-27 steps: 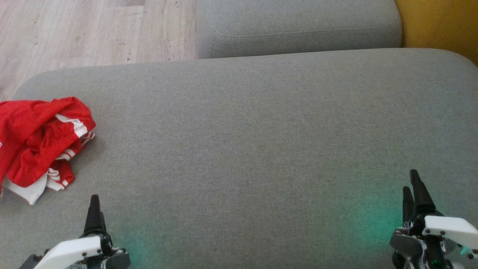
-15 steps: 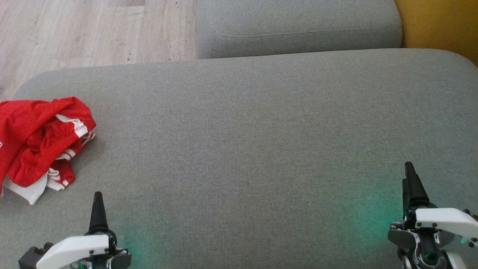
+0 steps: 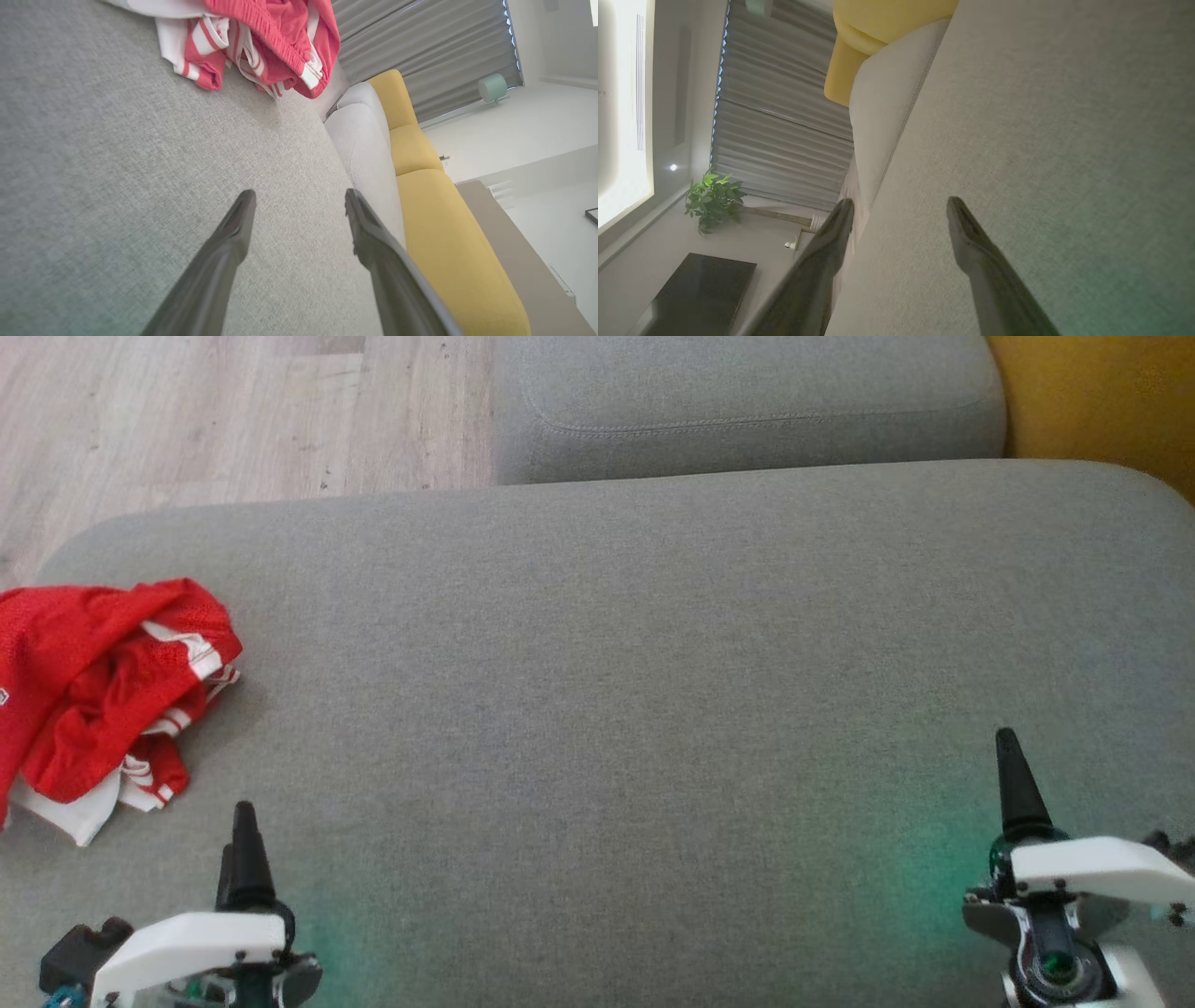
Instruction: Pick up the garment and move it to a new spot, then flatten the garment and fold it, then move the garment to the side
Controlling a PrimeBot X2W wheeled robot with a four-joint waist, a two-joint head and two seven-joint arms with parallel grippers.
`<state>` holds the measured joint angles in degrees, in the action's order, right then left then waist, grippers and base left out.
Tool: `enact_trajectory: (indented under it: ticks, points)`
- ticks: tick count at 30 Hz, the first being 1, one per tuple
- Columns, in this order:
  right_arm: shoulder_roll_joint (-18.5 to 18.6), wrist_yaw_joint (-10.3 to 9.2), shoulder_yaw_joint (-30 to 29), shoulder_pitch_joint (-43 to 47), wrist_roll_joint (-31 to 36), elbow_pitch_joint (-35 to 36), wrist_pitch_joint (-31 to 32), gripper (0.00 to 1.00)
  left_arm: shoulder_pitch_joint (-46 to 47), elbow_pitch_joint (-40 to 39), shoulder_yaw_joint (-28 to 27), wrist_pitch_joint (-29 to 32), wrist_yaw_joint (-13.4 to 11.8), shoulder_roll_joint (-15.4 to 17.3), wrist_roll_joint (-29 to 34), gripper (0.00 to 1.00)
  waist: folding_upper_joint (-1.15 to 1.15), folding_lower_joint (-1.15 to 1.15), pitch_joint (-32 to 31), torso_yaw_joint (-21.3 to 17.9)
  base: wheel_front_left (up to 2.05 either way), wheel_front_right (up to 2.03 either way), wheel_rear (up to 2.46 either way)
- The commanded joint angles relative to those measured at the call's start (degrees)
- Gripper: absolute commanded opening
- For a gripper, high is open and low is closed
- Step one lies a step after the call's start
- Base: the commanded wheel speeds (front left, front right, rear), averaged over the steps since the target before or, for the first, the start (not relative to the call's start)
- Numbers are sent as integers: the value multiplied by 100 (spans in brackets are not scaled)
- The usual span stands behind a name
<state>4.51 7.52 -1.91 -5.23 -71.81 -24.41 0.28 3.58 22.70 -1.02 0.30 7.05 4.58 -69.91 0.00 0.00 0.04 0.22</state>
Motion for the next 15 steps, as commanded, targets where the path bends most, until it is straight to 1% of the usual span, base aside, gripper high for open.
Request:
enact_trajectory:
  ticks: [1, 15]
  points:
    - [150, -1, 95, -392, 179, 155, -74, 100, 354, -132, 0, -83, 14, 130, 166, 100, 0, 0, 4, 2, 0, 0, 0]
    - [243, -1, 349, -690, 1226, -30, -328, 100, 556, 31, 0, -335, 19, 252, 1191, 100, 0, 0, 90, 3, 0, 0, 0]
